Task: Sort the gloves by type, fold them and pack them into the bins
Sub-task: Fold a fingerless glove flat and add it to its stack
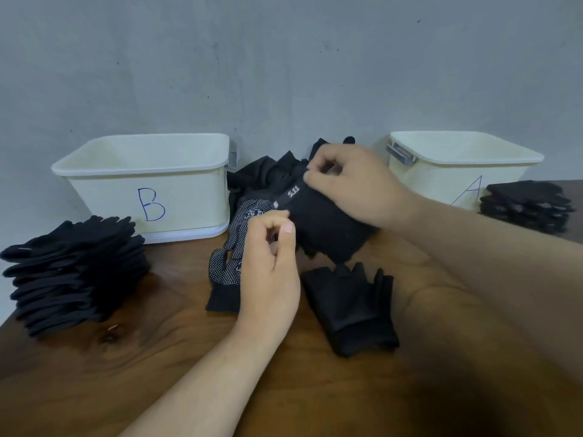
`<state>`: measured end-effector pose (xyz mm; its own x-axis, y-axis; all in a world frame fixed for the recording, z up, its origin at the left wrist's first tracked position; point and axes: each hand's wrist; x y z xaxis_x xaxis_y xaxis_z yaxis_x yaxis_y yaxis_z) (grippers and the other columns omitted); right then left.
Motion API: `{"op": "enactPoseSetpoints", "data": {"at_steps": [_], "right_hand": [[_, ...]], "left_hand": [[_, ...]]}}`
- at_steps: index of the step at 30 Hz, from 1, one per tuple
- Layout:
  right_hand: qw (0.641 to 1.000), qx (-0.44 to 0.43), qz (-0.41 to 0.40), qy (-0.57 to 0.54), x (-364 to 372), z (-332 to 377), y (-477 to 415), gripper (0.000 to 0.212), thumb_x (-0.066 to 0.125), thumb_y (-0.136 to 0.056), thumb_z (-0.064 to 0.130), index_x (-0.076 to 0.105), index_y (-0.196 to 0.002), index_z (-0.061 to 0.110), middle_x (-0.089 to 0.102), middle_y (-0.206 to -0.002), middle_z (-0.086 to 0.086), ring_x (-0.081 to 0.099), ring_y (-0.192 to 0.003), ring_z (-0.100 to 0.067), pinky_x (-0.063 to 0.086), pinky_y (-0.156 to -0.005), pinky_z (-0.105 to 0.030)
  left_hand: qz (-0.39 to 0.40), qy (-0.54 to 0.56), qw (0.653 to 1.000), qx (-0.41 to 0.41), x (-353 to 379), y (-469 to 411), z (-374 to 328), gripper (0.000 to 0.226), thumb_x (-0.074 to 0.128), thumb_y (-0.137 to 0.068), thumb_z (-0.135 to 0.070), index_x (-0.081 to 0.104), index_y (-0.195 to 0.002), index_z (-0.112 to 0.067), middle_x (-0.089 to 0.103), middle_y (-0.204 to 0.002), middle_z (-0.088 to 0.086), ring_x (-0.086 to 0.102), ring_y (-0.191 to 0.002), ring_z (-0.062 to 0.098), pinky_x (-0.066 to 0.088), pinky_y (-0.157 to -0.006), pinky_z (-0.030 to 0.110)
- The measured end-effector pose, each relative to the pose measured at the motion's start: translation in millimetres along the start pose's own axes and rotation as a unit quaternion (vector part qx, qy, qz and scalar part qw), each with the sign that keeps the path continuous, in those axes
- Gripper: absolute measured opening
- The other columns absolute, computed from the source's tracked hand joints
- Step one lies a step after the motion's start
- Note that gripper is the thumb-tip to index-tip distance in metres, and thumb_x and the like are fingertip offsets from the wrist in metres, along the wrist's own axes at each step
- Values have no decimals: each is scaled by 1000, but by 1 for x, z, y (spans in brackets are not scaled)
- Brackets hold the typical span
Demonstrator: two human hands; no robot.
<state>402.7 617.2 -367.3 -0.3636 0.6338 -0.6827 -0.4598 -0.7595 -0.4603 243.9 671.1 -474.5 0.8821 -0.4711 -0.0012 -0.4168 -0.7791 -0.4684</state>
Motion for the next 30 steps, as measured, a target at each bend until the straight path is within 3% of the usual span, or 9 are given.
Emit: {"op": "enactPoseSetpoints", "data": {"at_steps": [3, 6, 10, 13, 16, 18, 20, 24, 30], "right_hand": [[998, -6, 56, -31, 10, 7, 15, 14, 76, -95, 31, 72, -82, 25, 78, -98, 10, 68, -79, -1, 52, -78, -18], [990, -13, 120, -68, 18, 11, 22, 16, 71, -101, 31, 80, -89, 24, 77, -110, 16, 69, -100, 4, 48, -90, -10], [979, 8, 169, -116, 14, 5, 14, 21, 63, -106, 17, 80, -112, 26, 78, -112, 11, 73, -104, -7, 60, -94, -28], [978, 0, 171, -119, 11, 0, 10, 23, 69, -102, 10, 76, -119, 24, 78, -115, 14, 73, -105, -7, 61, -94, -30], [987, 32, 124, -92, 14, -8, 6, 42, 85, -90, 33, 70, -130, 36, 73, -124, 19, 69, -112, -1, 55, -105, -30], [962, 102, 168, -187, 16, -13, 7, 48, 89, -87, 35, 71, -131, 29, 76, -124, 10, 73, -114, -10, 56, -108, -39], [919, 135, 210, -306, 18, -17, 10, 36, 83, -92, 19, 75, -127, 14, 79, -121, -7, 75, -115, -25, 56, -109, -45], [894, 114, 165, -401, 12, -29, 16, 30, 75, -96, 7, 74, -126, 2, 77, -121, -19, 74, -117, -35, 57, -107, -47], [886, 110, 44, -448, -7, -57, 20, 28, 73, -97, 4, 75, -124, -1, 78, -117, -19, 76, -111, -32, 62, -95, -38]], "left_hand": [[21, 98, 992, -72, -1, 0, 3, 37, 56, -107, -39, 56, -142, -27, 67, -132, -16, 61, -124, -5, 47, -111, 28], [21, 148, 984, -98, 0, 0, 1, 46, 56, -103, -46, 51, -147, -35, 61, -145, -17, 54, -137, -1, 41, -121, 37], [-17, 123, 988, -91, -5, -4, 3, 42, 66, -105, -28, 53, -145, -31, 66, -139, -9, 62, -130, 5, 48, -116, 42], [-45, 92, 992, -70, -6, -6, 3, 35, 63, -107, -18, 58, -140, -30, 70, -131, -12, 65, -125, 4, 52, -112, 39], [-59, 117, 990, -58, -8, -8, -1, 33, 57, -109, -10, 60, -140, -21, 72, -133, -9, 65, -128, 8, 51, -113, 41], [-52, 154, 985, -62, -8, -10, -1, 34, 57, -109, -6, 59, -141, -16, 71, -136, -2, 65, -131, 14, 49, -115, 47], [-35, 171, 982, -73, -7, -10, -2, 36, 57, -108, -4, 58, -143, -13, 72, -136, 1, 65, -131, 17, 50, -115, 49], [-20, 153, 983, -97, -5, -8, -3, 36, 63, -106, -10, 58, -142, -16, 76, -124, 4, 73, -118, 18, 55, -108, 49], [-15, 34, 996, -75, -2, -8, 15, 6, 71, -103, -27, 73, -108, -29, 78, -101, -2, 75, -98, 21, 60, -96, 55]]}}
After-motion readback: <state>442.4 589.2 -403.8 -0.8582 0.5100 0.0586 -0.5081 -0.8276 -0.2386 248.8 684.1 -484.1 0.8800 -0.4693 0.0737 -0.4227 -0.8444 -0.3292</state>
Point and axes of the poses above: each hand's wrist, its own y-axis away from the middle knuckle, its own x-axis out of the palm, z = x × y
